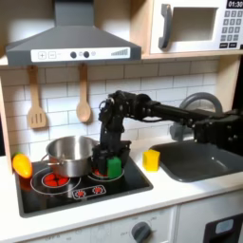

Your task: Reach green block

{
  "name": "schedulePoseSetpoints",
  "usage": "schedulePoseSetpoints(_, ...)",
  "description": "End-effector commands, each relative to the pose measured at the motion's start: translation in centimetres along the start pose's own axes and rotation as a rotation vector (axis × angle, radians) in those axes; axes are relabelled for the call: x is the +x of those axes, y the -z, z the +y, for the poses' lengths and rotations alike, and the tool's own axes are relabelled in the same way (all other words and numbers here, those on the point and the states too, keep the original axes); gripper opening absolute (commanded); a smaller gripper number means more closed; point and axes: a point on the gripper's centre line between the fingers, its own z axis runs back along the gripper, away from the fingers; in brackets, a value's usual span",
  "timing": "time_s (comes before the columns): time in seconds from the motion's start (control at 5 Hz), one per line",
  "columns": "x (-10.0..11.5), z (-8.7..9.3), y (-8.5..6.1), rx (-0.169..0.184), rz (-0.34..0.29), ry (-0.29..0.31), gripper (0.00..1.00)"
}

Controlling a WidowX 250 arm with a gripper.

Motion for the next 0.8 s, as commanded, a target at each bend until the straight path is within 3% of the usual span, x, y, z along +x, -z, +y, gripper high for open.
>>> schedulePoseSetpoints(0.0,-0.1,0.0,0.8,0.011,0.023,0.009,1.00)
schedulePoseSetpoints(0.2,-0.4,0.1,0.9,0.015,0.037,0.017,1.00)
schedulePoseSetpoints(0.4,0.0,-0.7,-0.3,-0.003,-0.027,0.070,1.00)
schedulePoseSetpoints(0.6,0.0,-0.4,0.5,0.015,-0.003,0.065,1.00)
